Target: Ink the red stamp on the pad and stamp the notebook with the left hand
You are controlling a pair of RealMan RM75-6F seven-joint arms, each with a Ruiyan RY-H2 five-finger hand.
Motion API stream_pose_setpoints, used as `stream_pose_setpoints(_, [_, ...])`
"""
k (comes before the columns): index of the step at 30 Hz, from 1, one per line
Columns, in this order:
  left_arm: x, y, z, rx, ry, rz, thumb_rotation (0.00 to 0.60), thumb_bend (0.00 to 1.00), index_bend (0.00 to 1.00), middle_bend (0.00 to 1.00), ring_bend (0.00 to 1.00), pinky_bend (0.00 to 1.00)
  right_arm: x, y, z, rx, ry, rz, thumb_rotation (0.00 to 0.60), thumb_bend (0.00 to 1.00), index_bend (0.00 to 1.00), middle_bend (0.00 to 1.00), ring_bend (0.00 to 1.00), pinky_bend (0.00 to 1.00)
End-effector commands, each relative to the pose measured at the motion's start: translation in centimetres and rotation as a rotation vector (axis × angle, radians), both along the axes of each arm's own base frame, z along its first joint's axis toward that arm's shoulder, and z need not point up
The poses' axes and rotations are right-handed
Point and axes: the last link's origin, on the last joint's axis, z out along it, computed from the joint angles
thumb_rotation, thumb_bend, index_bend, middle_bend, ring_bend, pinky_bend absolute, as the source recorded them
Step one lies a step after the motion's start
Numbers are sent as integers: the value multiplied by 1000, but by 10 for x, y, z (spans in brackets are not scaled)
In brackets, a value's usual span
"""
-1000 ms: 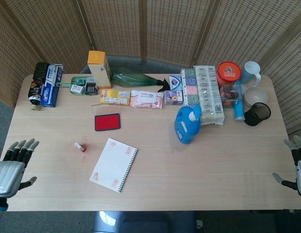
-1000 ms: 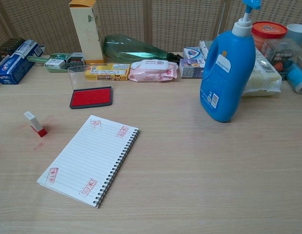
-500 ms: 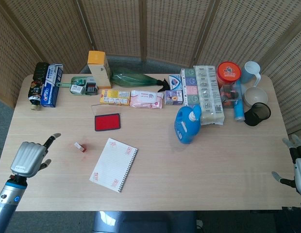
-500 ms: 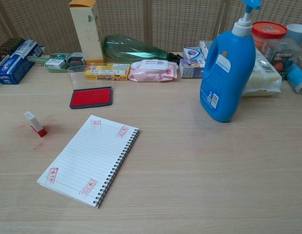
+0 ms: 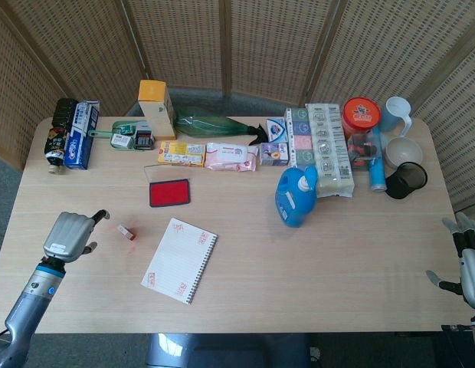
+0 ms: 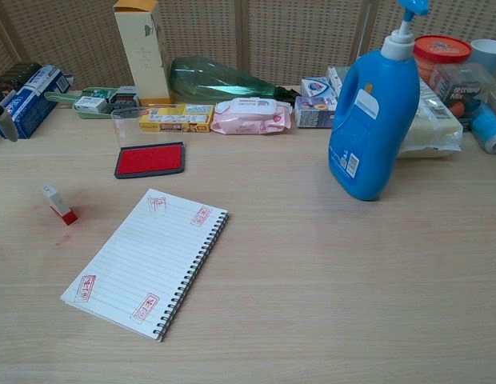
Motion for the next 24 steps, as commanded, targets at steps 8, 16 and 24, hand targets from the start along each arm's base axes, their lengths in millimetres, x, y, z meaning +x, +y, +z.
stream_pose_setpoints(8, [-9, 15, -28, -36, 13, 22, 600, 227, 399, 1000, 1000, 1000, -2, -2, -1, 8, -1, -16, 600, 0, 96, 4, 0, 0])
stream_pose_setpoints(16, [-9, 21, -47, -48, 7, 13, 600, 282, 441, 1000, 1000, 1000, -3, -3, -1, 15, -5, -24, 600, 0, 96, 4, 0, 0])
stream_pose_setpoints(24, [-7, 26, -57, -49, 7, 6, 600, 309, 466, 1000, 1000, 1000, -4, -3, 0, 18, -11, -30, 600, 0, 96, 4, 0, 0])
